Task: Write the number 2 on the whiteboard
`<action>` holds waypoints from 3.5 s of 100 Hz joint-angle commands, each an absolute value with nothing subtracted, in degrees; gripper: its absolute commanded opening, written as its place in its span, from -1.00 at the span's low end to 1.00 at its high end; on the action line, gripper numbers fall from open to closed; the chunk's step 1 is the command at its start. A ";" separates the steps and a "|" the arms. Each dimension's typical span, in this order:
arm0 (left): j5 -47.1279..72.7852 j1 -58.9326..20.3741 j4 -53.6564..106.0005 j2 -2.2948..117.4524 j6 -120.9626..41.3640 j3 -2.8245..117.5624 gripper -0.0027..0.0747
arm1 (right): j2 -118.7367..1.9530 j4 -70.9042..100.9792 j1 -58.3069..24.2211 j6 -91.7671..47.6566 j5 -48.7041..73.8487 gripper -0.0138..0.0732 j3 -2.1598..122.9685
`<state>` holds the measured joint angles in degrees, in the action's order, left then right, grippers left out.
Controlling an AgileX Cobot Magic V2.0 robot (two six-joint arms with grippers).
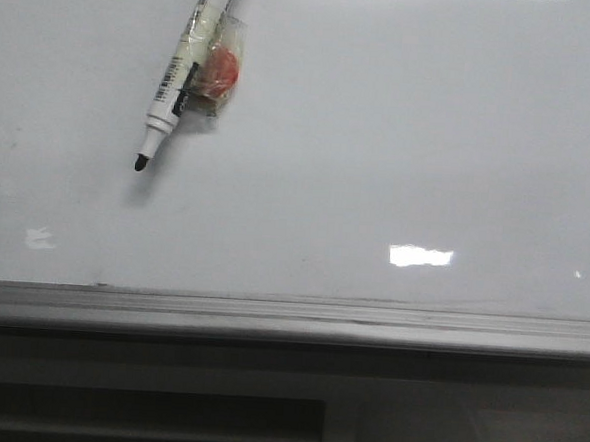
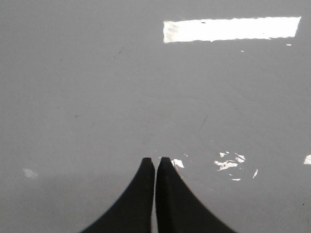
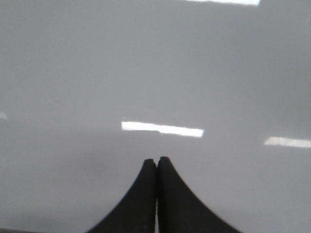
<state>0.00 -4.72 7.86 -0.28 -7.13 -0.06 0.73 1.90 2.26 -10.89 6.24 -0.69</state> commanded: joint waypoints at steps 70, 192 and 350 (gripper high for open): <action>-4.07 -4.49 8.24 -1.79 -6.65 -0.75 -0.98 | 1.53 1.27 2.60 -11.15 1.59 -0.82 -2.09; 24.63 -11.23 36.08 16.53 -18.81 26.81 -0.98 | -21.62 35.76 0.33 -16.76 27.23 -0.79 23.87; -1.69 -44.12 42.02 65.15 -31.74 39.06 -0.98 | -27.41 38.54 -6.96 -20.31 29.56 0.34 27.96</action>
